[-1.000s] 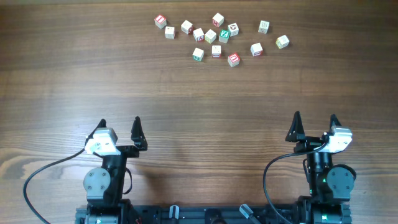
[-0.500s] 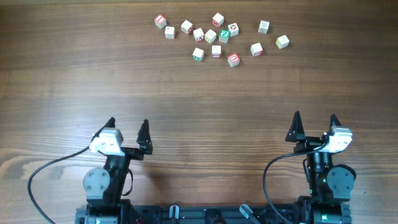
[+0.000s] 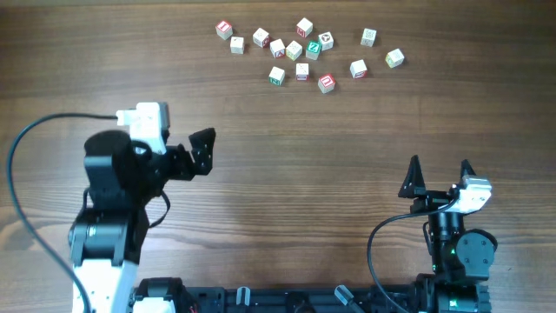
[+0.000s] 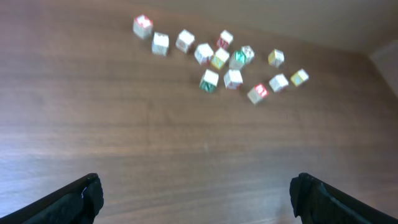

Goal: Form a tower
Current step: 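Reach the left gripper into the block cluster and grasp a wooden block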

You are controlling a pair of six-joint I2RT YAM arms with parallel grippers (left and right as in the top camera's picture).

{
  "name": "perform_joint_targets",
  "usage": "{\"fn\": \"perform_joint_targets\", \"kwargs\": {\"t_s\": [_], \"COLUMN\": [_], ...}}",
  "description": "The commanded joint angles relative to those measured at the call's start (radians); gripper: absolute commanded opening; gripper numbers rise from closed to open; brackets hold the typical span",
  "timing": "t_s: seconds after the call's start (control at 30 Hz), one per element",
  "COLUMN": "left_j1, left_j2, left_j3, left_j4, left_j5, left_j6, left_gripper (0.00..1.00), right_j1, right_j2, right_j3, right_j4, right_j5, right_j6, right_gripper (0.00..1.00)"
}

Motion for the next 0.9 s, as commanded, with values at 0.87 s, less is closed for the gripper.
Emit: {"fn": "perform_joint_targets", "kwargs": {"t_s": [0.87], "left_j1": [-0.064], "left_j2": [0.736], "left_j3": [0.837], "left_j4": [-0.159], "left_j5": [-0.171], "left_j6": [-0.003], "left_gripper": [0.99], "right_j1": [-0.006], "right_j2": [-0.005], "right_j3": [-0.001], "right_j4": [0.002], "right_j5": [-0.019], "right_j6": [-0.018], "right_gripper": [1.00]}}
